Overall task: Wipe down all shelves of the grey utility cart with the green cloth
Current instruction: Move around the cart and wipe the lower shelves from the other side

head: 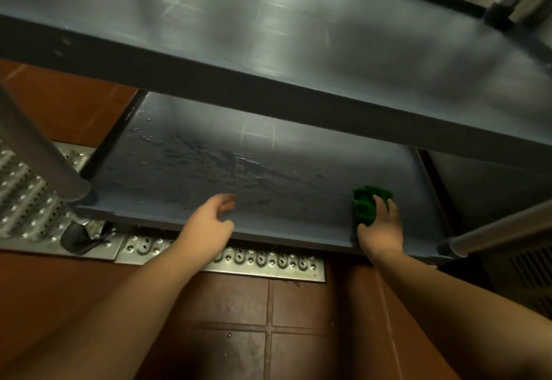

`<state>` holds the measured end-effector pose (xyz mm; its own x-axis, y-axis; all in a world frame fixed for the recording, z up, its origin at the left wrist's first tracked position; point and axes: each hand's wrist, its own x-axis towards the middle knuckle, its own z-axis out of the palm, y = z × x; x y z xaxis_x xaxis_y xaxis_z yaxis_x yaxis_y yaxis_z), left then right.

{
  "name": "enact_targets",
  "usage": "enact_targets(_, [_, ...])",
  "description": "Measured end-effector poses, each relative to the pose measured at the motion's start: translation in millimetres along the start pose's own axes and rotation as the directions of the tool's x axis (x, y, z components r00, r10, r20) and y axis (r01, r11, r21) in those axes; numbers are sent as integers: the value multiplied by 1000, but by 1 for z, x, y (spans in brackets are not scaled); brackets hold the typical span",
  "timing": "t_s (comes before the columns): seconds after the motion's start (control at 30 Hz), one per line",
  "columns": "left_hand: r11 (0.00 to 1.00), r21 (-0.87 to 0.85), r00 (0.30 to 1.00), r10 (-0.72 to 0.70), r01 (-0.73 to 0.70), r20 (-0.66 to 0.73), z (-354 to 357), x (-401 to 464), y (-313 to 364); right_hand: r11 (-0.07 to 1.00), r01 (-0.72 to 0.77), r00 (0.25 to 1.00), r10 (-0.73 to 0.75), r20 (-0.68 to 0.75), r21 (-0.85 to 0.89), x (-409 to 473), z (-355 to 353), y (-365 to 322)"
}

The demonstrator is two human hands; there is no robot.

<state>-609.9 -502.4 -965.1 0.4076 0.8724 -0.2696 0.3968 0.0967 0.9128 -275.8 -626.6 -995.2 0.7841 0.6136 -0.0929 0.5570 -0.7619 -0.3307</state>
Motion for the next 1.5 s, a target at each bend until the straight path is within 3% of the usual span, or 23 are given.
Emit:
enact_targets(0.13, [990, 140, 1000, 18, -18, -2, -6, 2, -16, 1000, -4, 1000, 4, -13, -2, 2, 3, -1])
enact_targets(0.2, [943, 332, 999, 36, -29, -13, -10, -2, -23, 1000, -4, 1000, 4, -25, -10, 1, 5, -2])
enact_targets(0.3, [683, 704, 967, 255, -194, 19, -20, -3, -45, 1000, -18, 999, 17, -35, -13, 2, 5, -4])
enact_targets(0.37, [599, 780, 961, 278, -179, 7, -34, -1, -59, 1000, -24, 999, 23, -34, -10, 3, 5, -6])
enact_targets(0.67, [663, 724, 926, 366, -192, -89, -73, 11, -91, 995, -67, 990, 76, -115, 79, -16, 13, -31])
enact_targets(1.0, [701, 668, 876, 458, -251, -152, -80, 9, -102, 995, -9, 997, 16, -75, 94, -70, 56, -117])
enact_targets(1.33, [732, 602, 822, 530, -318, -209, -84, 20, -118, 971, 223, 974, -225, 11, 81, -133, 104, -236])
enact_targets(1.5, [706, 615, 774, 588, -351, -234, -80, 20, -118, 955, 295, 955, -295, -22, -19, -137, 111, -239])
